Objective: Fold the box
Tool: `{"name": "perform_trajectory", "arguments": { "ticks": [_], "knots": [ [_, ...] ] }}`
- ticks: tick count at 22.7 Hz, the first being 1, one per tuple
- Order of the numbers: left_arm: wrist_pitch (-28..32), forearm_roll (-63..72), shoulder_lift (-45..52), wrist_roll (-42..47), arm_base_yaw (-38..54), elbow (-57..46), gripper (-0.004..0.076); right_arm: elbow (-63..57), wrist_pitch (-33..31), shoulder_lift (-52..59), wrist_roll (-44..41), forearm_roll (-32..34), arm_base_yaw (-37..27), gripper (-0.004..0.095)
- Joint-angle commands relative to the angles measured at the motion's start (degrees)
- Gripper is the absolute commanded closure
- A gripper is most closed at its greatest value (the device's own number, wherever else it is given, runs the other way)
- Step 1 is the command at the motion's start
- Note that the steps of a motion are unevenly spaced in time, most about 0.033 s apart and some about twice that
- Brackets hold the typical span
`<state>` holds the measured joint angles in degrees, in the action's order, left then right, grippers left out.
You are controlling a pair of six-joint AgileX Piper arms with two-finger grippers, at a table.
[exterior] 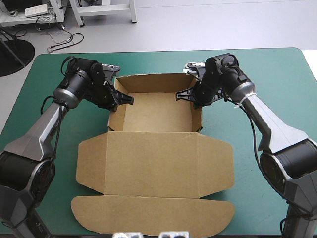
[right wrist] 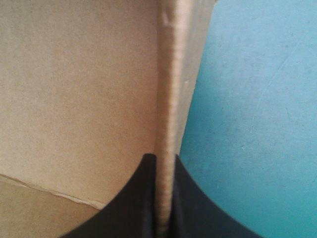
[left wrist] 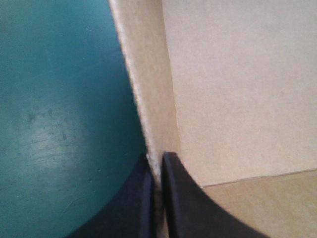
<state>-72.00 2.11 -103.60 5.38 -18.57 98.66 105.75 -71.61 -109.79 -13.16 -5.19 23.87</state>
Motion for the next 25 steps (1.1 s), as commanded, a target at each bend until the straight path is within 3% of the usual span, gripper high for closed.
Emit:
{"name": "perform_trajectory", "arguments": {
  "ticks": [1, 6, 10, 11, 12, 15, 17, 22, 25],
  "knots": [
    [1.2, 3.1, 0.9, -0.2, -0.9, 2.0, 0.0733, 1.4, 3.7, 3.3, 1.6, -1.3, 0.8, 0.0908],
    [0.7, 3.2, -0.9, -1.8, -0.9, 2.0, 0.0727, 1.4, 2.7, 2.3, 1.6, 1.3, 0.8, 0.0850],
    [0.8, 3.5, -1.2, -2.6, -0.9, 2.0, 0.0669, 1.4, 0.3, 0.9, 1.6, 2.3, 0.8, 0.0618],
    [0.8, 3.5, -1.2, -5.4, -0.9, 2.0, 0.0609, 1.4, 0.2, 0.4, 1.6, 2.3, 0.8, 0.0531],
    [0.7, 3.5, -1.2, -6.7, -0.9, 2.0, 0.0579, 1.4, 0.2, 0.1, 1.6, 2.5, 0.8, 0.0508],
    [3.0, 3.0, -1.2, -7.9, -0.9, 2.0, 0.0367, 1.7, 1.2, -0.1, 1.0, 5.2, 0.8, 0.0503],
    [4.8, 3.0, -1.2, -7.9, -0.9, 2.0, 0.0278, 3.8, -0.1, 0.0, 1.0, 7.5, 0.8, 0.0503],
    [6.7, -0.4, -1.1, -7.9, -0.9, 2.5, 0.0268, 10.1, -0.1, 0.1, 1.0, 10.8, 0.8, 0.0503],
    [3.1, -5.6, -1.0, -9.0, -0.9, 7.1, 0.0268, 12.9, -0.1, 1.1, 1.4, 11.6, 0.8, 0.0505]
  ]
}}
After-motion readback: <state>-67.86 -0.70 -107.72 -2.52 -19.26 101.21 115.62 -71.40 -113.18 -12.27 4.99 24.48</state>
